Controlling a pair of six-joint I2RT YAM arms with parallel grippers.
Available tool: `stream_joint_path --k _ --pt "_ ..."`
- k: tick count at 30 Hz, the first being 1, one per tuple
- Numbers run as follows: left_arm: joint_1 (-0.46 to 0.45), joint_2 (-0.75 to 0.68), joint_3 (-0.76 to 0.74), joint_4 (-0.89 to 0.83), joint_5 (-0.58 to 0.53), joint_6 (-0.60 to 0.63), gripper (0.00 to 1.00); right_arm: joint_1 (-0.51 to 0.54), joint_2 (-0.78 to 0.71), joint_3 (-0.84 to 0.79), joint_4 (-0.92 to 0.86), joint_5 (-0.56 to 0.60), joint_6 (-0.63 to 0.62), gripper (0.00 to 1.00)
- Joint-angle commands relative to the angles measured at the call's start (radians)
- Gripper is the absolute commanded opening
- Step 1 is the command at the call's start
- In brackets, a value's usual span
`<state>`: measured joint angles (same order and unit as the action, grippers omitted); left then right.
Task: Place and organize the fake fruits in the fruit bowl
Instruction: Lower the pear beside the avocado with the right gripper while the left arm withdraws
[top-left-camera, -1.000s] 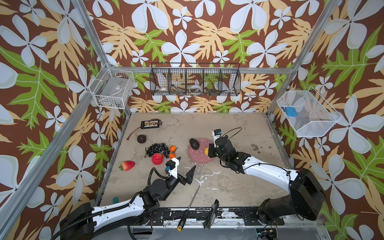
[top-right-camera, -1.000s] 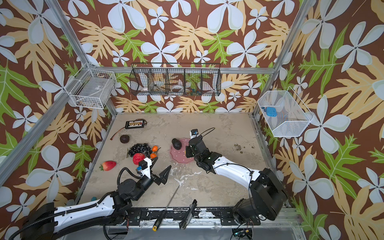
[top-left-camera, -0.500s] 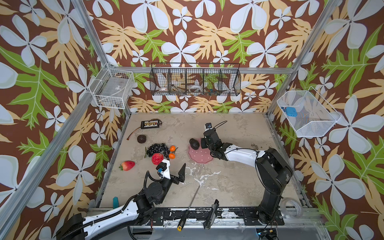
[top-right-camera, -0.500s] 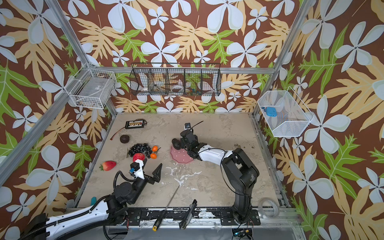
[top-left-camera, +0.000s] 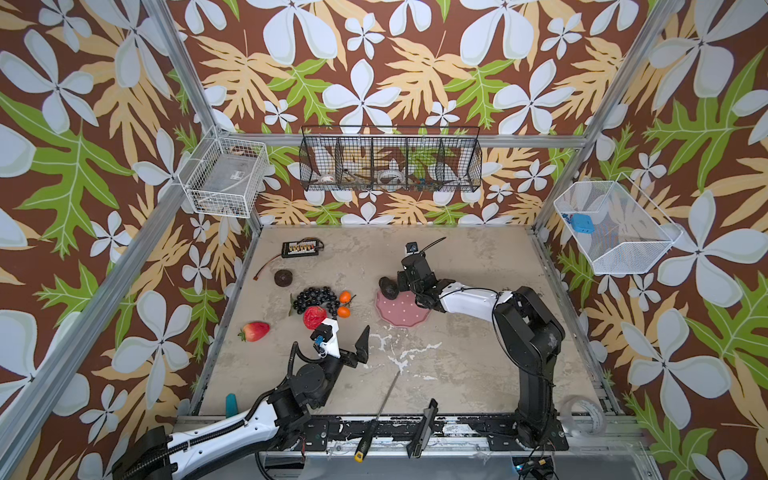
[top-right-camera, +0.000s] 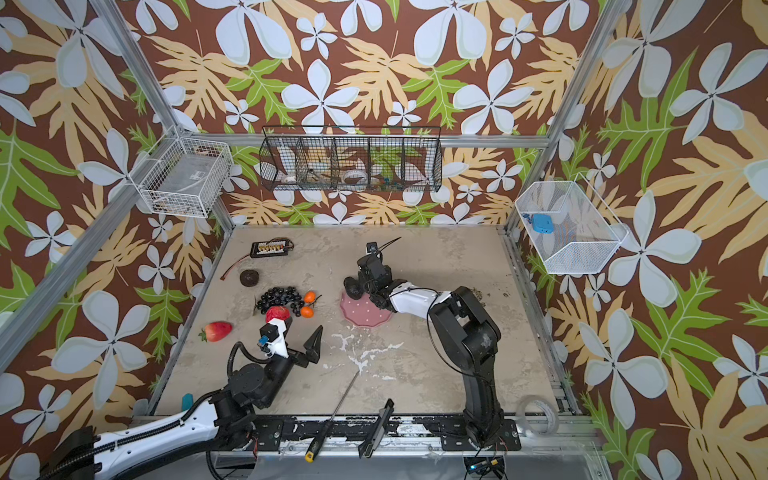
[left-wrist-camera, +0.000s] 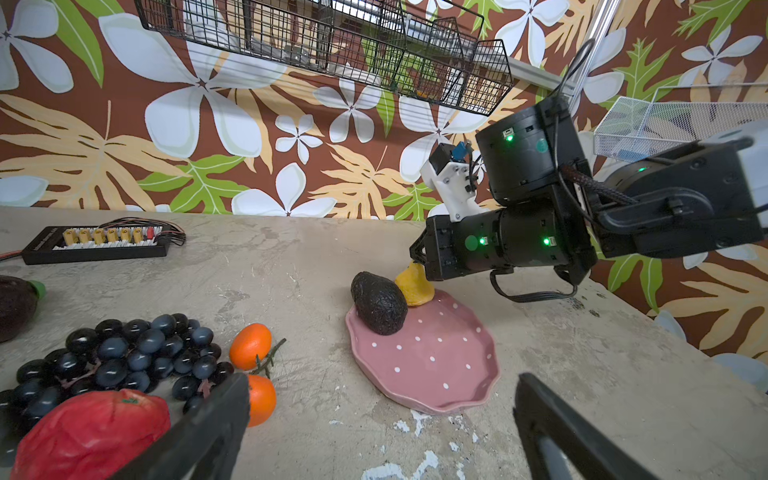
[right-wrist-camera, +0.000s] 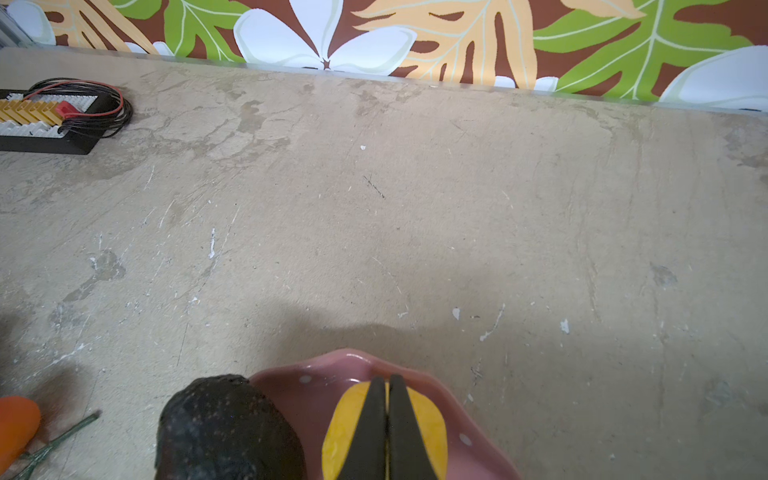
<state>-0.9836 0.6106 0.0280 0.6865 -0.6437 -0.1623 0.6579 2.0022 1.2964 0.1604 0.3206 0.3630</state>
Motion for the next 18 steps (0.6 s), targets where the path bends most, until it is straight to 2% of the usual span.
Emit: stream_joint_path --k 1,18 --pt "0.001 0.01 0.003 0.038 0.01 -0.005 1.0 -0.001 0.015 0.013 0.004 0.001 -0.001 0.0" --pt "0.002 0.038 0.001 0.058 0.012 0.001 1.0 -0.001 0.026 0.043 -0.012 -0.007 0.02 0.0"
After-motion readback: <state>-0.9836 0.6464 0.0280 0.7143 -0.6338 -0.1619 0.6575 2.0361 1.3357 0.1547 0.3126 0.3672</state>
